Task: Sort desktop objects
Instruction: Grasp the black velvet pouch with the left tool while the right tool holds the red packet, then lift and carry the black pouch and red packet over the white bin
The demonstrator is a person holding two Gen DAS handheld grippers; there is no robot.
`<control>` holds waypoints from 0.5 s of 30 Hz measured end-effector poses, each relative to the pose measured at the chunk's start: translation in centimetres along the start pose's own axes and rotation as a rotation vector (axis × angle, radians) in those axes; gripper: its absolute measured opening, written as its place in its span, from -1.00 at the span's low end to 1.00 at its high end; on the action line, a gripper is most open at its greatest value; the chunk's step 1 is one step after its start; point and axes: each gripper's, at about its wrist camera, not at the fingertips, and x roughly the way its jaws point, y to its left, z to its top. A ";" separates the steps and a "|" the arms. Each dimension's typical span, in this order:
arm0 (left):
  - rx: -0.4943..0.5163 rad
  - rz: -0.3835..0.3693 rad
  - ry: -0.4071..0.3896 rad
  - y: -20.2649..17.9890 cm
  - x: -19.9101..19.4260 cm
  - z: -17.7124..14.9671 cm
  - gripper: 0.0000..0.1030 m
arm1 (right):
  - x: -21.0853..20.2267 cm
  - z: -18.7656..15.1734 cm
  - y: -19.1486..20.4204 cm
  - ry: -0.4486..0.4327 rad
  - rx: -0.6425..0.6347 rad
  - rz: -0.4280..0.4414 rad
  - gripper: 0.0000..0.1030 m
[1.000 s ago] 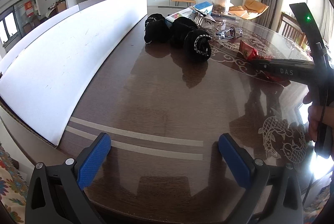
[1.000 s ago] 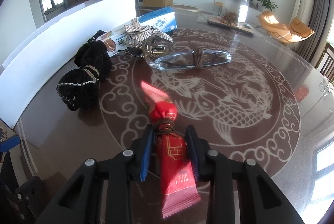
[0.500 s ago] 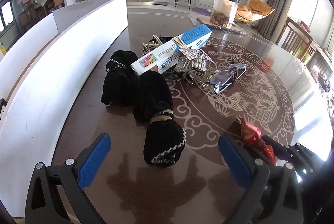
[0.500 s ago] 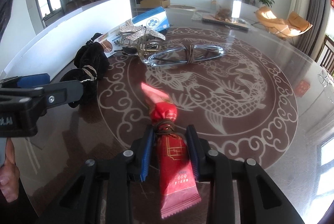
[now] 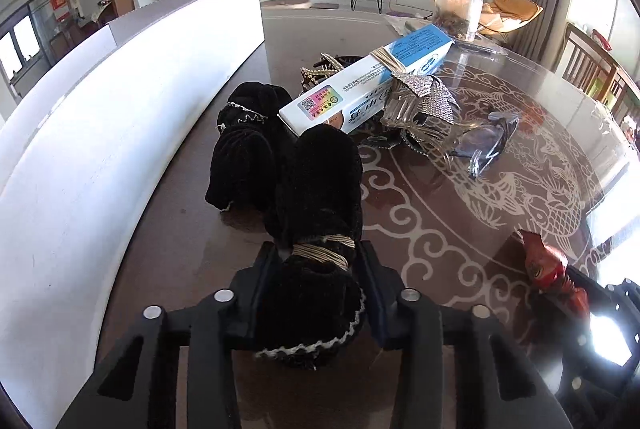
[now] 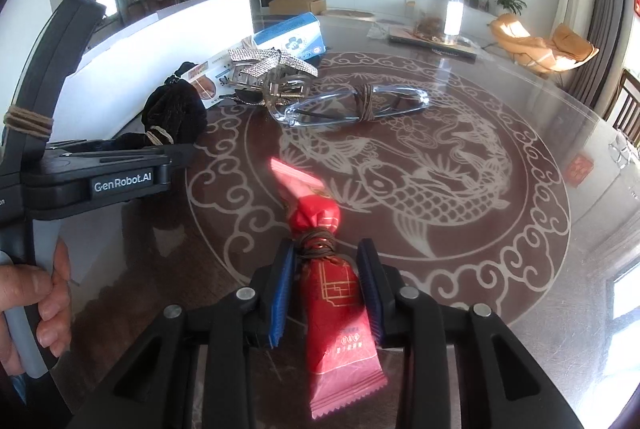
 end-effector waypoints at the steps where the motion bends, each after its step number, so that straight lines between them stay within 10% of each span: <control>1: 0.019 0.000 -0.008 0.2 -0.6 -0.7 -0.33 | 0.0 0.0 0.0 0.001 -0.004 -0.004 -0.35; 15: 0.041 -0.077 -0.062 2.1 -5.0 -7.3 -0.12 | 0.0 0.0 0.0 0.002 -0.006 -0.040 -0.20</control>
